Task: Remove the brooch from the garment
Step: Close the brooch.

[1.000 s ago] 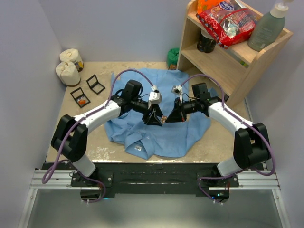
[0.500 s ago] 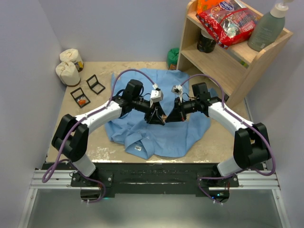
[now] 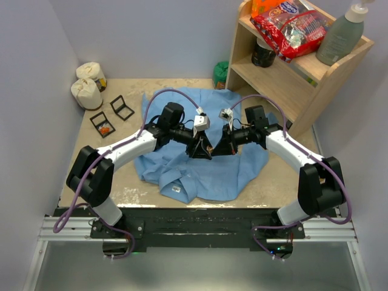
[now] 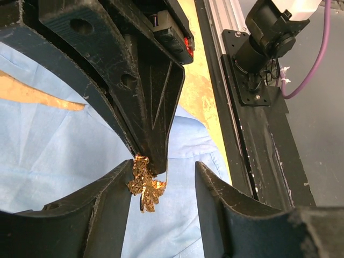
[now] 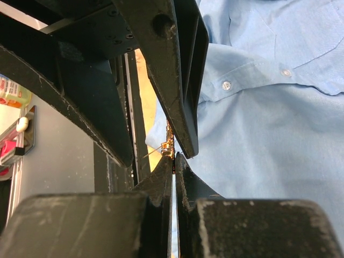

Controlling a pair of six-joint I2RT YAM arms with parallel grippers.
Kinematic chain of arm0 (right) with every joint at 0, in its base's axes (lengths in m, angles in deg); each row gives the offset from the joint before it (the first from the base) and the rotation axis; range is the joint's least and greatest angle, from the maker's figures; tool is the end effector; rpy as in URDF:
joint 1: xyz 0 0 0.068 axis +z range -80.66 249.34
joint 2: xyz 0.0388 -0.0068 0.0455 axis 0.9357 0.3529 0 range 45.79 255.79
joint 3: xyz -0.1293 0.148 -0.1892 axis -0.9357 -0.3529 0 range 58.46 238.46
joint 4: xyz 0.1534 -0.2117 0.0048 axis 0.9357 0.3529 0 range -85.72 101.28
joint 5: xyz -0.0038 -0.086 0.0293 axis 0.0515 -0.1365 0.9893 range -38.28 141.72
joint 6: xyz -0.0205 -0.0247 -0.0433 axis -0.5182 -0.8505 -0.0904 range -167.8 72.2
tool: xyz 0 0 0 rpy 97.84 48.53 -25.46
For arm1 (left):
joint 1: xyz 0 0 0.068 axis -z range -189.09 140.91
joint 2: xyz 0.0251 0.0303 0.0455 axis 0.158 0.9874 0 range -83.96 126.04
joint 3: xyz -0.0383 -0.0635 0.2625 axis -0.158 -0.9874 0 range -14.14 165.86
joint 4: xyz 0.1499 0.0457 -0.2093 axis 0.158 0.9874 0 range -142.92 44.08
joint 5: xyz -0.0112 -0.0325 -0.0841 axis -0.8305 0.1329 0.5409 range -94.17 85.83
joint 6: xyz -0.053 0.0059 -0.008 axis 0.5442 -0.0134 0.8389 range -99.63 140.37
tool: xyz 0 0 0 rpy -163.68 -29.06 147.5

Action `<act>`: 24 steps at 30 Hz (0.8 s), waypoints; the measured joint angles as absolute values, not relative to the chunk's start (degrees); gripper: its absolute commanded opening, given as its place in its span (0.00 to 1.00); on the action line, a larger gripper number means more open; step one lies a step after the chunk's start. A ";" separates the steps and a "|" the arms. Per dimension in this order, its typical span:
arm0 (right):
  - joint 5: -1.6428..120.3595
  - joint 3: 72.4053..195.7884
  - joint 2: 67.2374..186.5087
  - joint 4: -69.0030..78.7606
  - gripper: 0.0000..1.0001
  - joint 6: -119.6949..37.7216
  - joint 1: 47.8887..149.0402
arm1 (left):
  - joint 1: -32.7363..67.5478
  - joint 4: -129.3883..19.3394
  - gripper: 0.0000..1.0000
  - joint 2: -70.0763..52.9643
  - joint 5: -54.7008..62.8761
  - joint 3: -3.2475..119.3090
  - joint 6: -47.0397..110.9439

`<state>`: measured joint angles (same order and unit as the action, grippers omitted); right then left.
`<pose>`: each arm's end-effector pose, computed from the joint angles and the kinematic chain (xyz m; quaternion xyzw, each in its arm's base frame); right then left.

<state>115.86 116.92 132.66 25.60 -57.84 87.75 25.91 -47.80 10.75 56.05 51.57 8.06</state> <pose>0.2817 0.1276 0.2450 -0.3727 0.7263 0.5185 0.2545 0.2780 -0.2323 0.2588 0.5219 0.6057 -0.5142 0.3102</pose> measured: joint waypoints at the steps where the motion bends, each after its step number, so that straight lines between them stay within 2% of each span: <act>1: 115.83 116.85 132.66 25.56 0.00 -57.82 87.75 | 25.91 -47.80 0.52 10.75 56.03 51.57 8.08; 19: 115.92 116.07 132.36 25.41 0.00 -57.80 87.75 | 25.91 -49.06 0.40 10.75 55.03 50.66 8.80; 24: 116.23 115.80 132.25 25.36 0.00 -57.80 87.75 | 25.78 -49.04 0.33 10.73 55.03 50.66 8.80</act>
<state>116.23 115.80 132.25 25.36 -57.80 87.75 25.78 -49.04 10.73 55.03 50.66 8.80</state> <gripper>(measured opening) 0.014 0.379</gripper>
